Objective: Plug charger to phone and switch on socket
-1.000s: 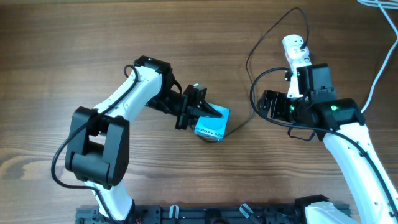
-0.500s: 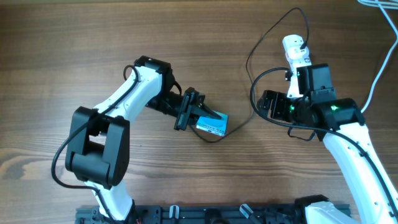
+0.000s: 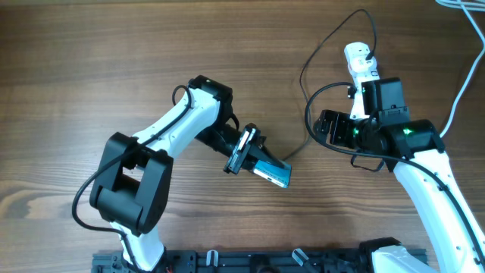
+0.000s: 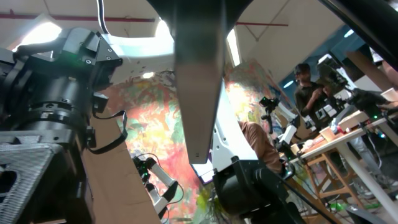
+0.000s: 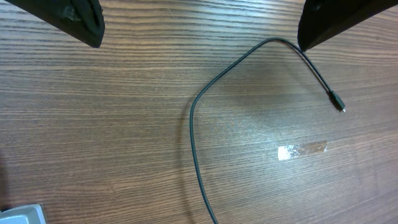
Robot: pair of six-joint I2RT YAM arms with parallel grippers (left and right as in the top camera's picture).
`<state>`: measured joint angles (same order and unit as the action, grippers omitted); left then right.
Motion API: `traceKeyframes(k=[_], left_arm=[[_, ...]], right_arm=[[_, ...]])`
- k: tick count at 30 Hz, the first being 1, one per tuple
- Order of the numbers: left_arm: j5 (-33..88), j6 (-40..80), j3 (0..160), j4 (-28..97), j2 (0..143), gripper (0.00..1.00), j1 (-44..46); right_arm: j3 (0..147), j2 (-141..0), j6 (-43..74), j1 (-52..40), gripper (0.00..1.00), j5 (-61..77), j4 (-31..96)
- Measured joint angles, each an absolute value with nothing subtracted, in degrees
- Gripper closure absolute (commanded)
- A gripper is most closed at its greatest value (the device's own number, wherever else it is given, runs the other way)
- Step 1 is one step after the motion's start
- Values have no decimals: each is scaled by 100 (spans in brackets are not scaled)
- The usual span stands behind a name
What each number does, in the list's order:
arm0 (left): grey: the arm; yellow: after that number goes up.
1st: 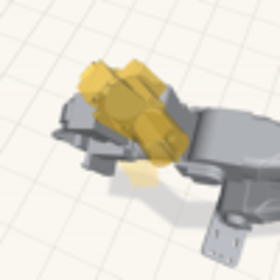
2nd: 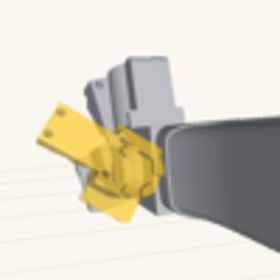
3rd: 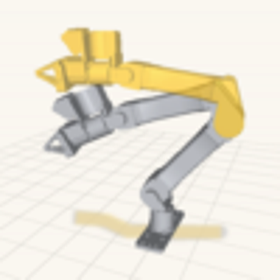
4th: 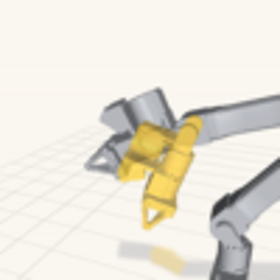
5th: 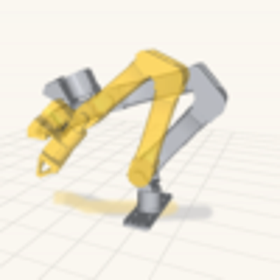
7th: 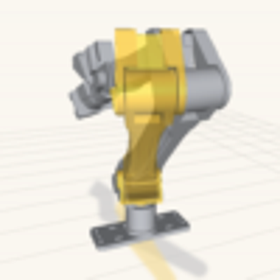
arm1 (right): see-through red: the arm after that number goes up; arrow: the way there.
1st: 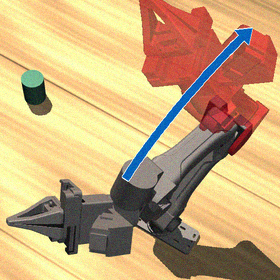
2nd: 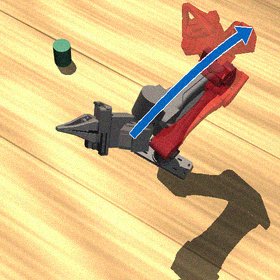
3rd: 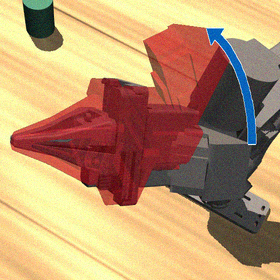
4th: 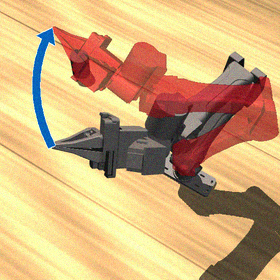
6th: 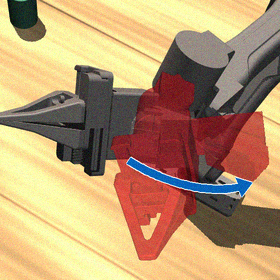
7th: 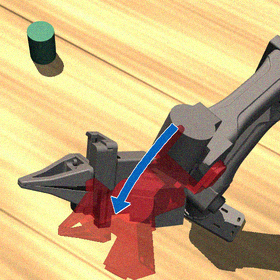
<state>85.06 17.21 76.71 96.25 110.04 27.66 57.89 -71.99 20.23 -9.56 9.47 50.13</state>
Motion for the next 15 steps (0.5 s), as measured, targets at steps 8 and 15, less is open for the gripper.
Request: traceKeyframes(k=[8,15], left_arm=[[8431,2268,7671,9625,11004,96,2775],[8423,2392,7671,9625,11004,96,2775]], right_arm=[[5789,-7199,2023,-956,0,932,5013],[5789,-7199,2023,-956,0,932,5013]])
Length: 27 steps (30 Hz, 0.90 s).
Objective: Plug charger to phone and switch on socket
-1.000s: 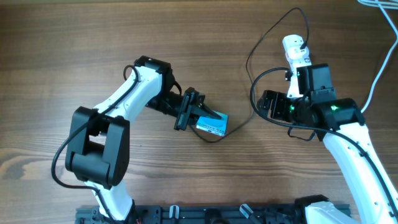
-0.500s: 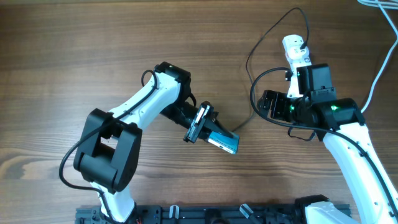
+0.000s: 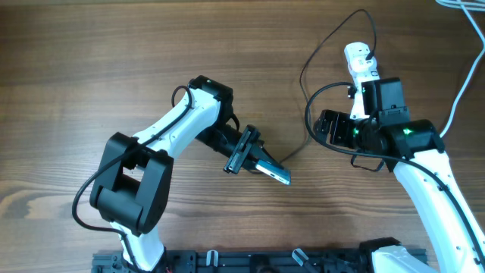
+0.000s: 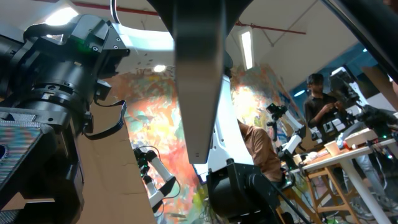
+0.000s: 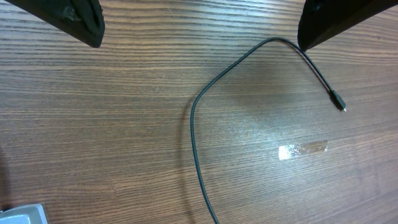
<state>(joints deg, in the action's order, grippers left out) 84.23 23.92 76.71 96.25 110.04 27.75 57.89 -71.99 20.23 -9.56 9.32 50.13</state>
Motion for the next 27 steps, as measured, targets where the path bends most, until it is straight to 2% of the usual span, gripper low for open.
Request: traceKeyframes(k=[27], left_arm=[[8077,2438,7671,9625,11004,96,2775]], right_arm=[[5789,-7199,2023,-956,0,932,5013]])
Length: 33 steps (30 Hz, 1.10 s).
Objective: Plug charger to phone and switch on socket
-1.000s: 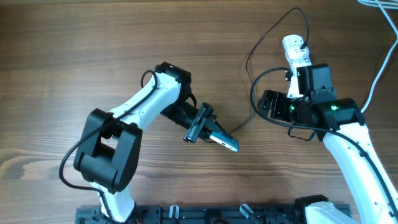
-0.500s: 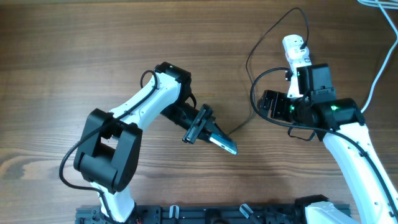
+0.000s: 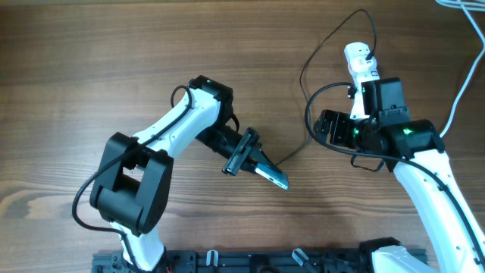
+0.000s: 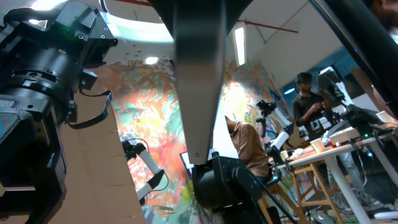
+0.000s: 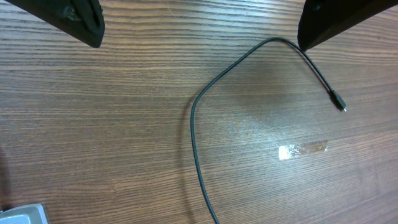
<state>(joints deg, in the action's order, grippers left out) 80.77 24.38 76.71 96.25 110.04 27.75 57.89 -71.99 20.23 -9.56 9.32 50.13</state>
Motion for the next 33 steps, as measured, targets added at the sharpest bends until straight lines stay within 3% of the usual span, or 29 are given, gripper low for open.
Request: traceKeyframes(k=[33], left_arm=[[8388,2735,7671,9625,11004,96,2775]], right_arm=[[5789,-7199,2023,-956,0,930,5013]])
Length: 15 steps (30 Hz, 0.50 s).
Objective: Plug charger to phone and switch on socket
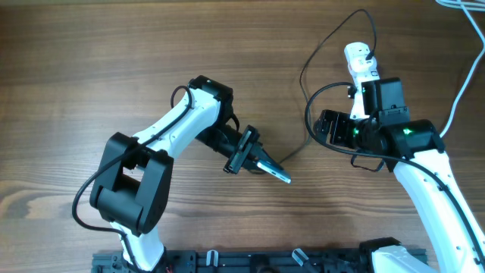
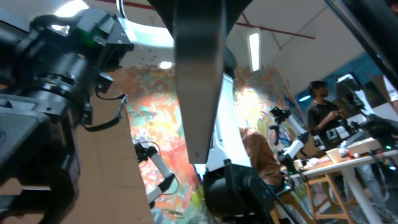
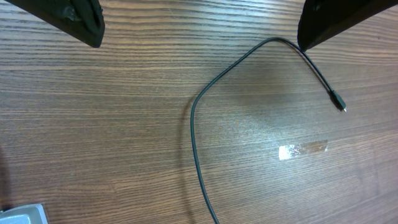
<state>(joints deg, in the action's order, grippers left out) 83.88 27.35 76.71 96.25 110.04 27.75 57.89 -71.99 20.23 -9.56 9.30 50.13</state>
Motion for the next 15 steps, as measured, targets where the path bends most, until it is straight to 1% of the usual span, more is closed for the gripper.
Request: traceKeyframes(k=[15], left_arm=[[8541,2733,7671,9625,11004,96,2775]], right_arm=[[5789,-7199,2023,-956,0,930,5013]])
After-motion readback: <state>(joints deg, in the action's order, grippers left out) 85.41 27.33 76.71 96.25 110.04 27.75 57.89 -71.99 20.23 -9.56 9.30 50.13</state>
